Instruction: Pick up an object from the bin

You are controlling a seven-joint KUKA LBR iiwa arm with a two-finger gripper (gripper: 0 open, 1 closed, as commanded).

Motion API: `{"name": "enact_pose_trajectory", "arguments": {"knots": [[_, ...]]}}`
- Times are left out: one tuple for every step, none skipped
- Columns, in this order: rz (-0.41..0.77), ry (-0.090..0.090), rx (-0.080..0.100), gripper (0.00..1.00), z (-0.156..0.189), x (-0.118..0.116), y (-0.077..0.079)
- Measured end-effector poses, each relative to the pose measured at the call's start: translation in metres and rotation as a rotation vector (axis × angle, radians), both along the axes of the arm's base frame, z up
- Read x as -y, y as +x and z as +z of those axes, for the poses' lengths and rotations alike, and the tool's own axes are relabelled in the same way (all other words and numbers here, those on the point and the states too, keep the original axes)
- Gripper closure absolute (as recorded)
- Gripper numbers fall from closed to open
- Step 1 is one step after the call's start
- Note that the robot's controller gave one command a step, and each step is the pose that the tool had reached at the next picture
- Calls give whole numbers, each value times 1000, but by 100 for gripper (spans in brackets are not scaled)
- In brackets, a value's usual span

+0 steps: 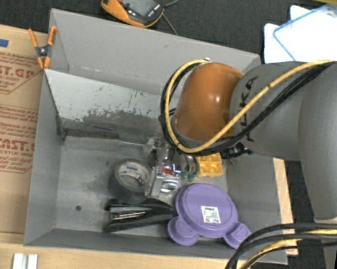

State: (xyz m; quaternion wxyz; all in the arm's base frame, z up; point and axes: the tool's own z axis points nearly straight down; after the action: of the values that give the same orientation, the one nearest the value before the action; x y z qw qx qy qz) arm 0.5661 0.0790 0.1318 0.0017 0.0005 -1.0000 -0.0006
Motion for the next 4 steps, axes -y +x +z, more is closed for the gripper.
{"name": "enact_pose_trajectory", "arguments": {"knots": [[-1, 0, 6, 0, 3, 0, 2], [-198, 2, 4, 0, -56, -37, 16], [-428, 2, 10, 0, -9, -32, 13], [-502, 5, 9, 0, -31, -39, -13]]}}
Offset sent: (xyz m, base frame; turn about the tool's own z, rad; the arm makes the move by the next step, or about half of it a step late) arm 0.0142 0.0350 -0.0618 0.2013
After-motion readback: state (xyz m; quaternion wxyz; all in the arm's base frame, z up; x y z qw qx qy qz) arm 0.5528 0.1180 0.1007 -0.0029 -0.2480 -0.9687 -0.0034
